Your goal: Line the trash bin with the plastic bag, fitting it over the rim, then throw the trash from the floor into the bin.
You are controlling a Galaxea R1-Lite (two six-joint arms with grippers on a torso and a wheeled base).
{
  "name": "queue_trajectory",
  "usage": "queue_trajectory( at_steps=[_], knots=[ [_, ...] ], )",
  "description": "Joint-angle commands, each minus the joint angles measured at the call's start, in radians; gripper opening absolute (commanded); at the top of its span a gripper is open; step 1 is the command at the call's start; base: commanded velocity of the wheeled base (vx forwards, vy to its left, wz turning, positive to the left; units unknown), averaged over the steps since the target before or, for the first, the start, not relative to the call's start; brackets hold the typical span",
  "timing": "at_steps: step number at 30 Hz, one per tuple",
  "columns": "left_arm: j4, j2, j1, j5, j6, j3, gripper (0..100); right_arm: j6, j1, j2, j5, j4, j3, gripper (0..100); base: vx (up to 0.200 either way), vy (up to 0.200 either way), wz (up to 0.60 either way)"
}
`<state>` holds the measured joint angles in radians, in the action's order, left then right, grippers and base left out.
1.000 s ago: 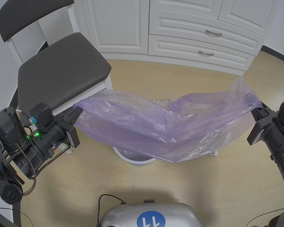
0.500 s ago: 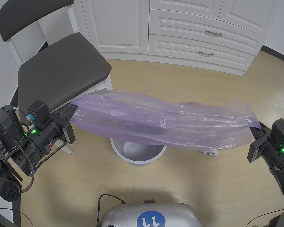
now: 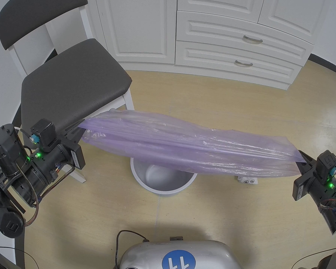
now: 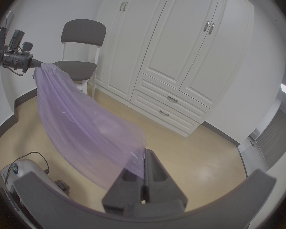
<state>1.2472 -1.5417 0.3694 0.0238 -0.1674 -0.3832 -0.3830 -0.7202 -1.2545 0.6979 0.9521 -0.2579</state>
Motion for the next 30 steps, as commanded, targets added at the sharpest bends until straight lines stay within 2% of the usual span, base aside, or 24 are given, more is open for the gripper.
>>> queue_trajectory(
  at_steps=[1, 9, 11, 13, 16, 18, 19, 20, 22, 26, 30],
  knots=[
    [0.0, 0.002, -0.001, 0.001, 0.0, 0.0, 0, -0.001, 0.002, -0.002, 0.0, 0.002, 0.005, 0, 0.0, 0.0, 0.0],
    [0.015, -0.024, 0.013, -0.002, 0.002, -0.026, 0, 0.01, -0.025, -0.006, -0.038, 0.023, -0.001, 0, 0.0, 0.0, 0.0],
    [0.017, -0.043, 0.023, -0.001, 0.002, -0.042, 0, 0.013, -0.042, -0.014, -0.074, 0.034, 0.003, 0, 0.0, 0.0, 0.0],
    [0.044, -0.067, 0.043, -0.001, 0.009, -0.056, 0, 0.018, -0.058, -0.023, -0.136, 0.054, 0.016, 0, 0.0, 0.0, 0.0],
    [0.132, -0.127, 0.105, 0.008, 0.022, -0.065, 0, 0.026, -0.084, -0.042, -0.242, 0.1, 0.039, 0, 0.0, 0.0, 0.0],
    [0.213, -0.173, 0.148, 0.039, 0.037, -0.068, 0, 0.047, -0.091, -0.071, -0.287, 0.129, 0.04, 0, 0.0, 0.0, 0.0],
    [0.213, -0.173, 0.148, 0.039, 0.037, -0.068, 0, 0.047, -0.091, -0.071, -0.287, 0.129, 0.04, 0, 0.0, 0.0, 0.0],
    [0.287, -0.216, 0.184, 0.071, 0.045, -0.074, 0, 0.087, -0.105, -0.103, -0.302, 0.165, 0.037, 0, 0.0, 0.0, 0.0],
    [0.287, -0.241, 0.209, 0.102, 0.045, -0.095, 0, 0.141, -0.139, -0.151, -0.304, 0.217, 0.028, 0, 0.0, 0.0, 0.0],
    [0.287, -0.245, 0.249, 0.116, 0.066, -0.102, 0, 0.222, -0.182, -0.247, -0.304, 0.341, -0.001, 0, 0.0, 0.0, 0.0],
    [0.287, -0.238, 0.281, 0.114, 0.097, -0.105, 0, 0.262, -0.188, -0.335, -0.304, 0.468, -0.026, 0, 0.0, 0.0, 0.0]
  ],
)
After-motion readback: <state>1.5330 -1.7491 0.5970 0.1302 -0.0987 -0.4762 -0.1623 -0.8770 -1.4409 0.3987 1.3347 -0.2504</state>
